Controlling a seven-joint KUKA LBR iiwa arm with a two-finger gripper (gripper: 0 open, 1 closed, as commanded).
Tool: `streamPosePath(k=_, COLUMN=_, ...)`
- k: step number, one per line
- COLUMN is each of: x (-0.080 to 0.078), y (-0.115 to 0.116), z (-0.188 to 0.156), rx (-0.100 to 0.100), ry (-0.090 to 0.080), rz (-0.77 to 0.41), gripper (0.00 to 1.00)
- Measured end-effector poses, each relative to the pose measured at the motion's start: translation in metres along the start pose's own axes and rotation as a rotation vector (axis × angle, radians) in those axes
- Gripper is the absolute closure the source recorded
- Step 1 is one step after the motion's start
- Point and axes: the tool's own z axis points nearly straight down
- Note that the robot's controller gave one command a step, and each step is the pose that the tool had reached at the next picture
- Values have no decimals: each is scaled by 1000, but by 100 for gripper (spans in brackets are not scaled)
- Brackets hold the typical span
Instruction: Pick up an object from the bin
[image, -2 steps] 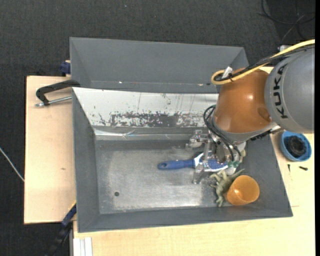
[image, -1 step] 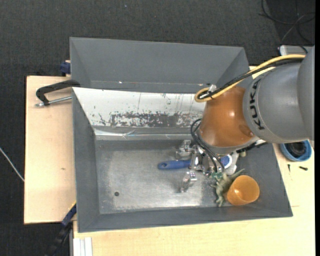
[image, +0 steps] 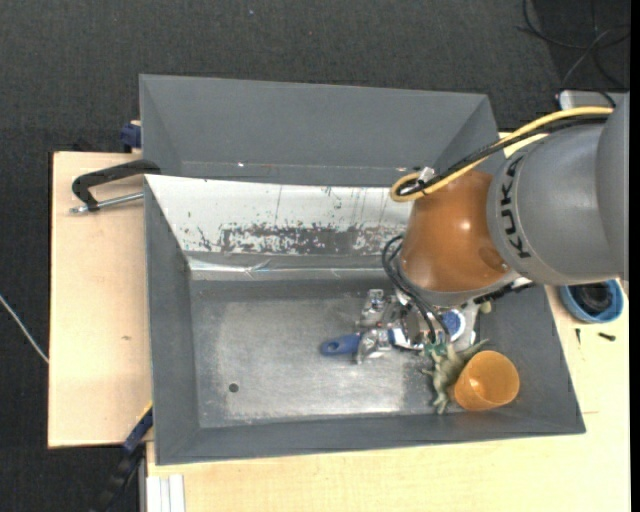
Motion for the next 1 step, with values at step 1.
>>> streamPosePath(k=1, x=15, y=-25, z=-158, rx=2, ry=-2, rz=-319, gripper=100)
